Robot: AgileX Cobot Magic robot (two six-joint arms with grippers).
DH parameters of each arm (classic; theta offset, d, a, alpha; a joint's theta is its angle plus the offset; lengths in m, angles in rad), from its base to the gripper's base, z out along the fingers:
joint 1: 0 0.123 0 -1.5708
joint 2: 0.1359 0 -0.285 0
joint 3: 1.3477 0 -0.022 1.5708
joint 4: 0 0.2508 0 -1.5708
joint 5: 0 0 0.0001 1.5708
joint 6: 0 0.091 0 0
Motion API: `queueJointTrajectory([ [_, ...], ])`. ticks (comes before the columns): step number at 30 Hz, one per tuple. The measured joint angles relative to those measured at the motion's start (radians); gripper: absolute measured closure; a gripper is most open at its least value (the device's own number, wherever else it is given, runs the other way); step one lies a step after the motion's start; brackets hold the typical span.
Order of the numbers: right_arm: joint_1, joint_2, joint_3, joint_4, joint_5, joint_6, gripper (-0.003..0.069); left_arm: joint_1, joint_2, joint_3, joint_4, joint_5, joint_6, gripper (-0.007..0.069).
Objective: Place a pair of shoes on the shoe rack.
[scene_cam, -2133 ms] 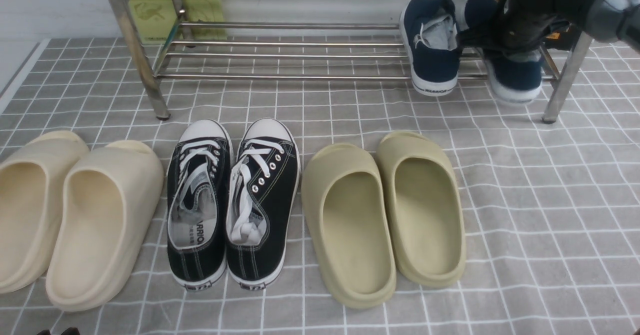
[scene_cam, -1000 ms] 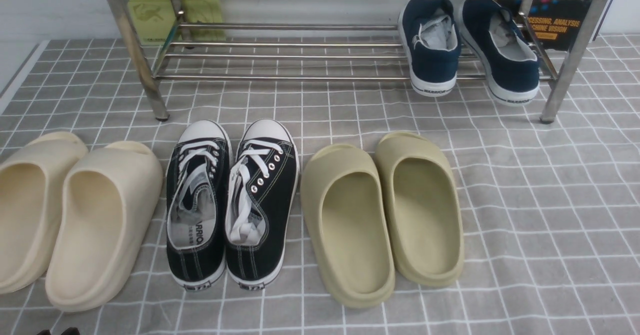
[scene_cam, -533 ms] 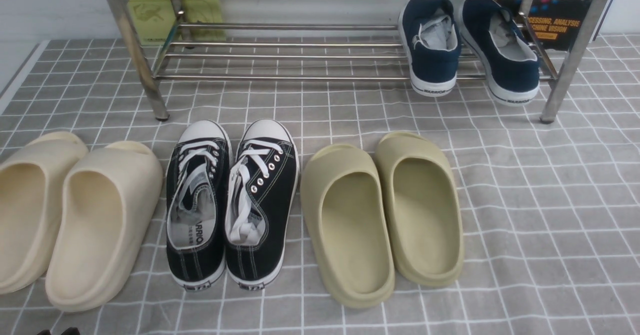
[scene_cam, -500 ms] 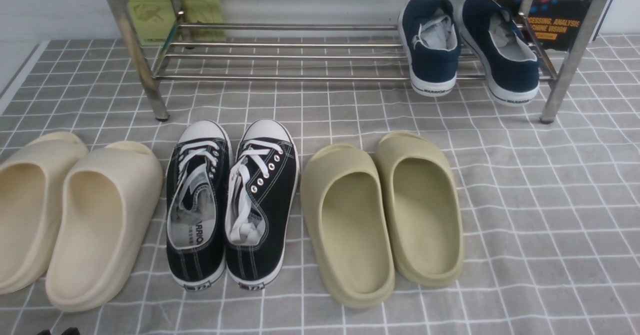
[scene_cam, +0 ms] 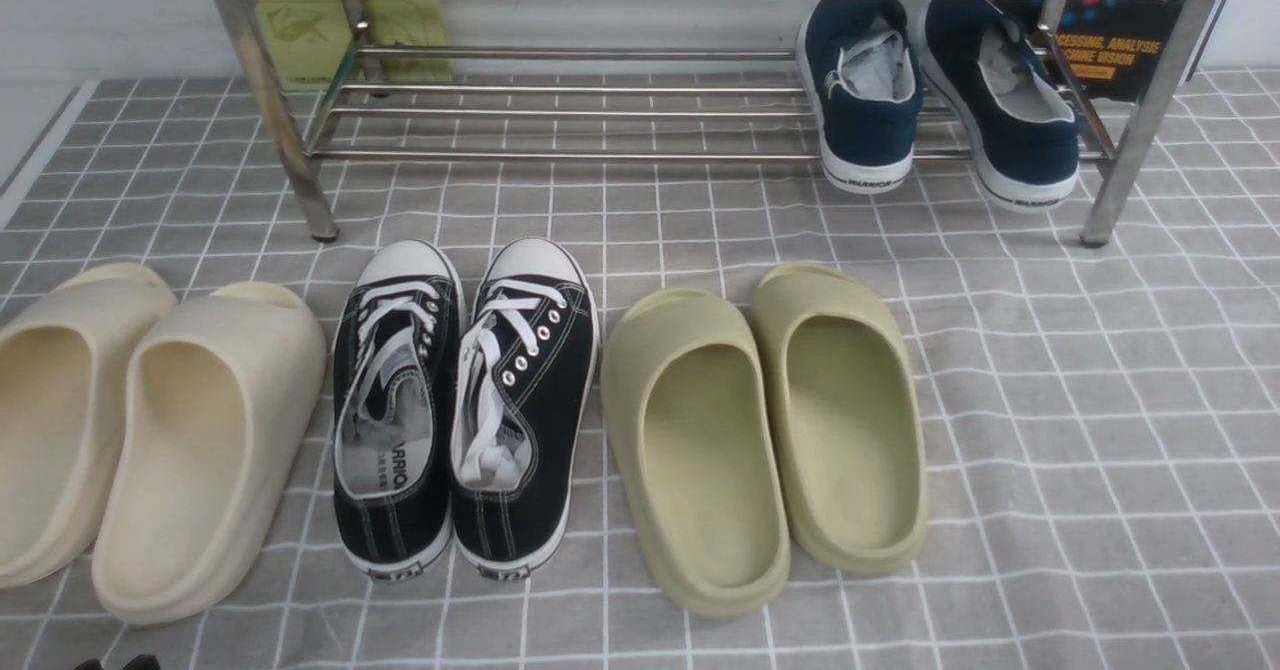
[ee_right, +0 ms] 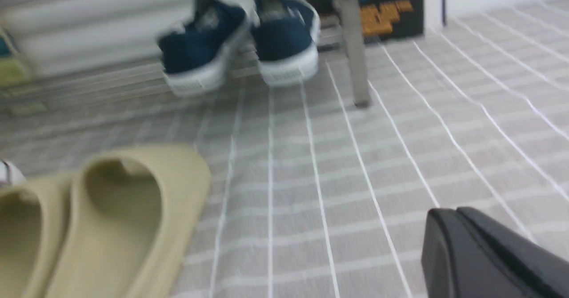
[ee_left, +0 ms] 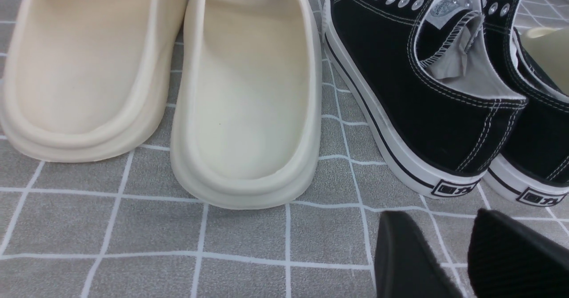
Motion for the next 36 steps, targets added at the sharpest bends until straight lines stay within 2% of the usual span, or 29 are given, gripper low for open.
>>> queueJointTrajectory([
  [2,-0.011,-0.001,0.000,0.028,0.085,-0.035,0.0654,0.000,0.000,0.000,0.001,0.000,0.000,0.0386],
  [8,-0.014,-0.001,-0.011,0.045,0.186,-0.062,0.0654,0.000,0.000,0.000,0.001,0.000,0.000,0.0386],
  [36,-0.015,-0.001,-0.012,0.045,0.190,-0.065,0.0638,0.000,0.000,0.000,0.000,0.000,0.000,0.0386],
])
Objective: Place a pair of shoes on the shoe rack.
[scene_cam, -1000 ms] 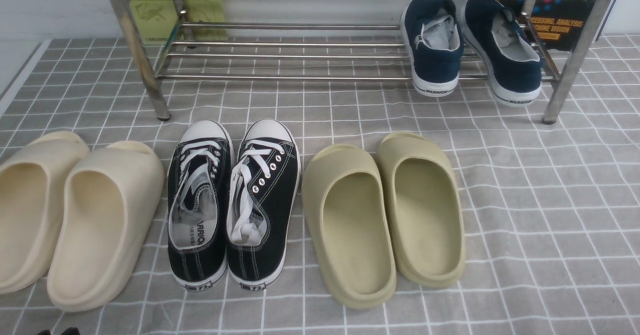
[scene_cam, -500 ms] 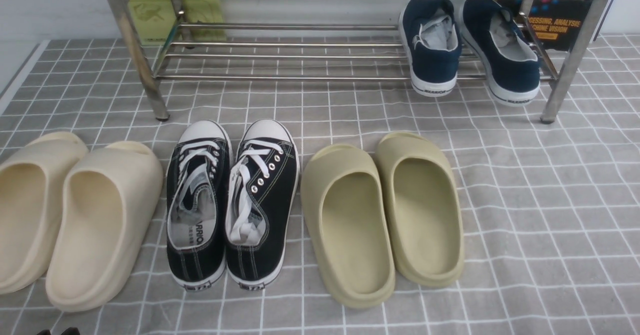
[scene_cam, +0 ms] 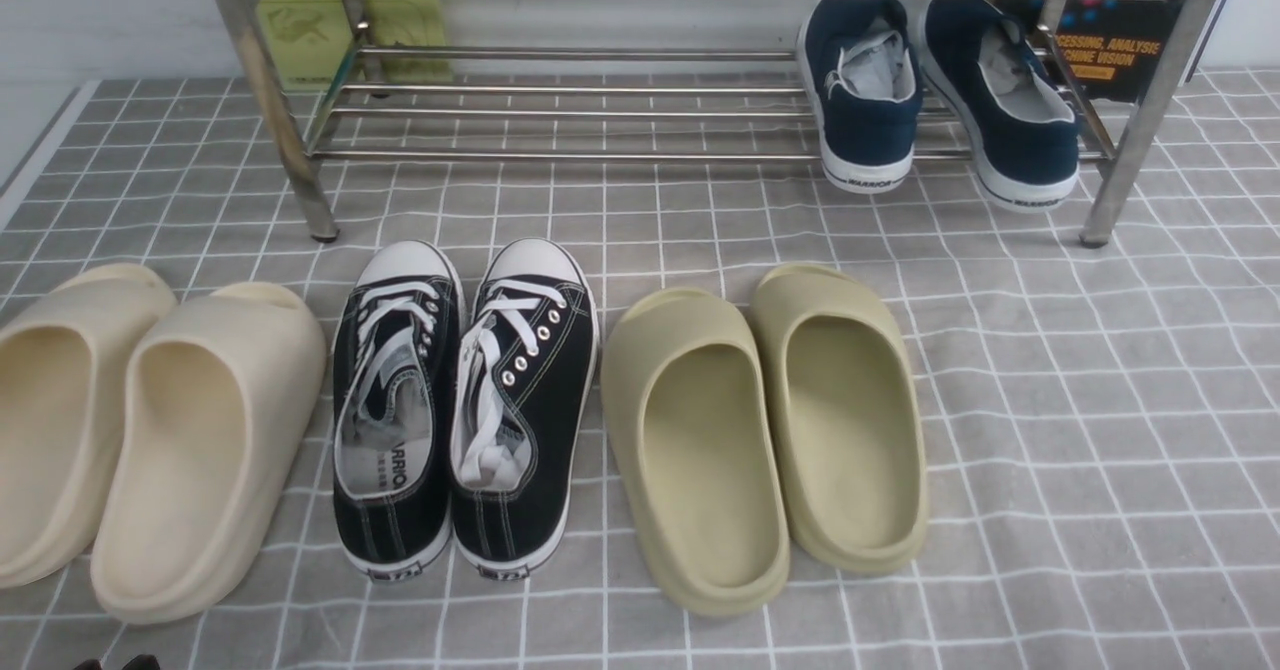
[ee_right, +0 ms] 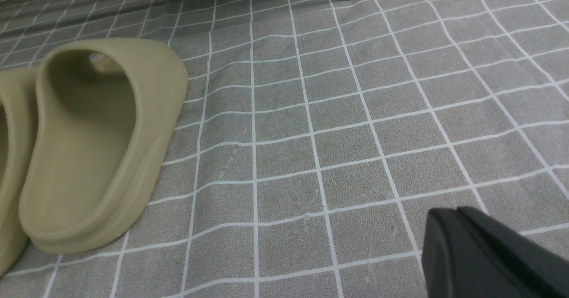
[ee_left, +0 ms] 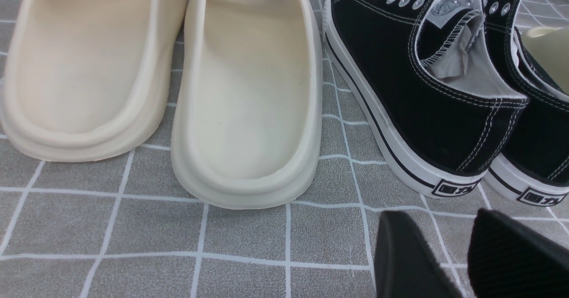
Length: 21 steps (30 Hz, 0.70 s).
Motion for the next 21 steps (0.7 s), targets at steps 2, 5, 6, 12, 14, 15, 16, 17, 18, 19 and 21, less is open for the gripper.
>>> queueJointTrajectory([
  [2,0.000,0.000,0.000,0.000,0.000,0.000,0.0638,0.000,0.000,0.000,0.000,0.000,0.000,0.0386],
  [5,0.000,0.000,0.000,-0.001,0.000,0.000,0.0636,0.000,0.000,0.000,0.000,0.000,0.000,0.0386],
  [6,0.000,0.000,0.000,-0.001,0.000,0.000,0.0636,0.000,0.000,0.000,0.000,0.000,0.000,0.0386],
  [12,0.000,0.000,0.000,-0.001,0.000,0.000,0.0630,0.000,0.000,0.000,0.000,0.000,0.000,0.0386],
  [14,0.000,0.000,0.000,-0.001,0.000,-0.001,0.0627,0.000,0.000,0.000,0.000,0.000,0.000,0.0386],
  [15,0.000,0.000,0.000,-0.001,0.000,-0.001,0.0626,0.000,0.000,0.000,0.000,0.000,0.000,0.0386],
  [16,0.000,0.000,0.000,-0.001,0.000,-0.001,0.0623,0.000,0.000,0.000,0.000,0.000,0.000,0.0386],
  [17,0.000,0.000,0.000,-0.001,0.000,-0.001,0.0622,0.000,0.000,0.000,0.000,0.000,0.000,0.0386],
  [18,0.000,0.000,0.000,-0.001,0.000,-0.001,0.0622,0.000,0.000,0.000,0.000,0.000,0.000,0.0386],
  [19,0.000,0.000,0.000,-0.001,0.000,-0.001,0.0620,0.000,0.000,0.000,0.000,0.000,0.000,0.0386],
  [21,0.000,0.000,0.000,-0.001,0.000,-0.001,0.0617,0.000,0.000,0.000,0.000,0.000,0.000,0.0386],
])
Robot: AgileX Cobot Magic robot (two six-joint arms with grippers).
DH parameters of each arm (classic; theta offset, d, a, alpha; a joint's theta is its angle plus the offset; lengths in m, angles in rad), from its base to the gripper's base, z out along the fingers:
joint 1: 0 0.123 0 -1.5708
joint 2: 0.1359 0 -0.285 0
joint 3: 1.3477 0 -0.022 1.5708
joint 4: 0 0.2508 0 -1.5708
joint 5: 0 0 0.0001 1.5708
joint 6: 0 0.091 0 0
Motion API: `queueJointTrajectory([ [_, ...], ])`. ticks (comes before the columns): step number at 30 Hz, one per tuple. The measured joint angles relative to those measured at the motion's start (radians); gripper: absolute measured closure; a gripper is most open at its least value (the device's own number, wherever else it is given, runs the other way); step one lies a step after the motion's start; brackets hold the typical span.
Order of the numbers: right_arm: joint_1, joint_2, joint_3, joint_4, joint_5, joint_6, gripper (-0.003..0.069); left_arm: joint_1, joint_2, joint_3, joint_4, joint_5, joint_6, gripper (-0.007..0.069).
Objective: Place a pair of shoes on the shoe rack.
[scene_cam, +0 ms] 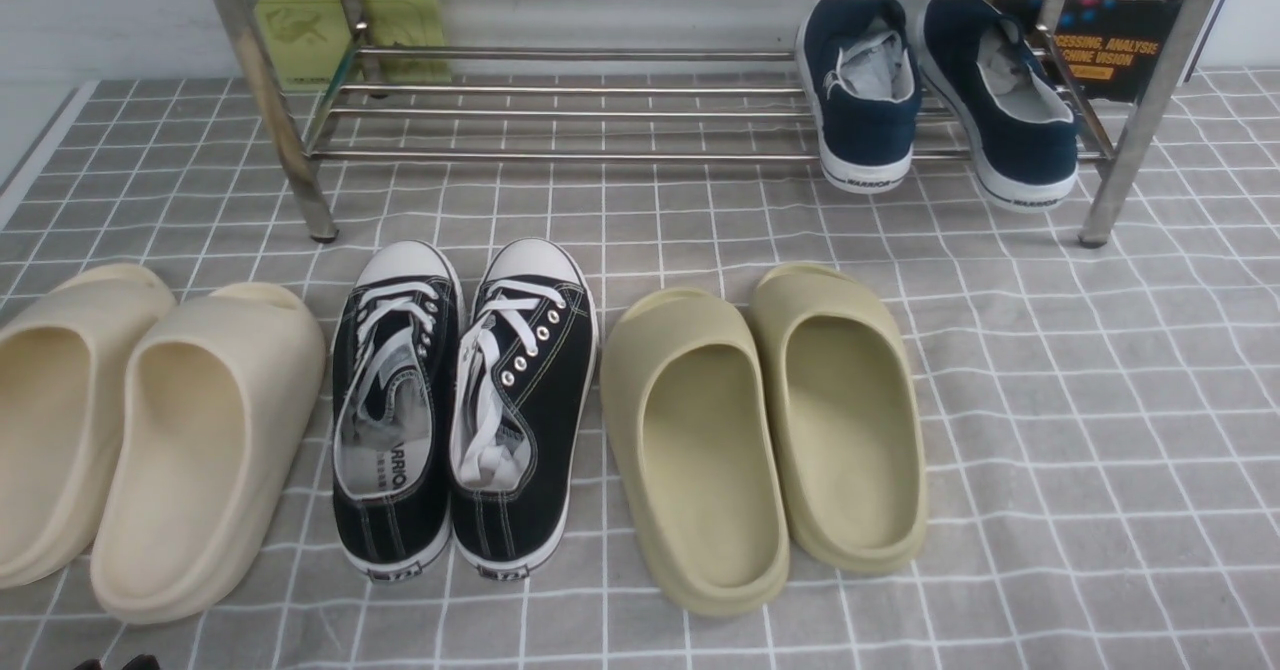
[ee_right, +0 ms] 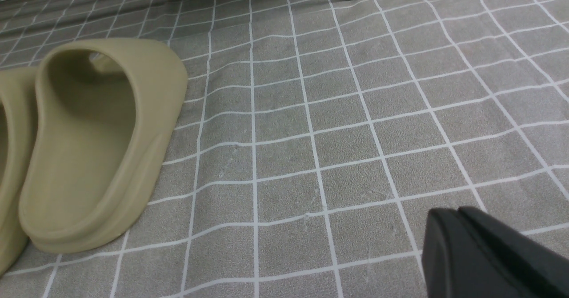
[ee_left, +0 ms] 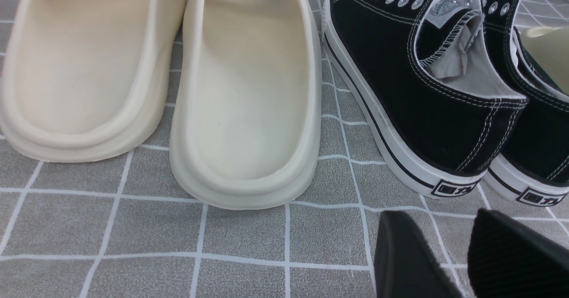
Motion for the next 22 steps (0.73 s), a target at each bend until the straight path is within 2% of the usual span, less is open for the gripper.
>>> queueJointTrajectory([
  [22,0.000,0.000,0.000,0.001,0.000,0.000,0.0598,0.000,0.000,0.000,0.000,0.000,0.000,0.0386],
])
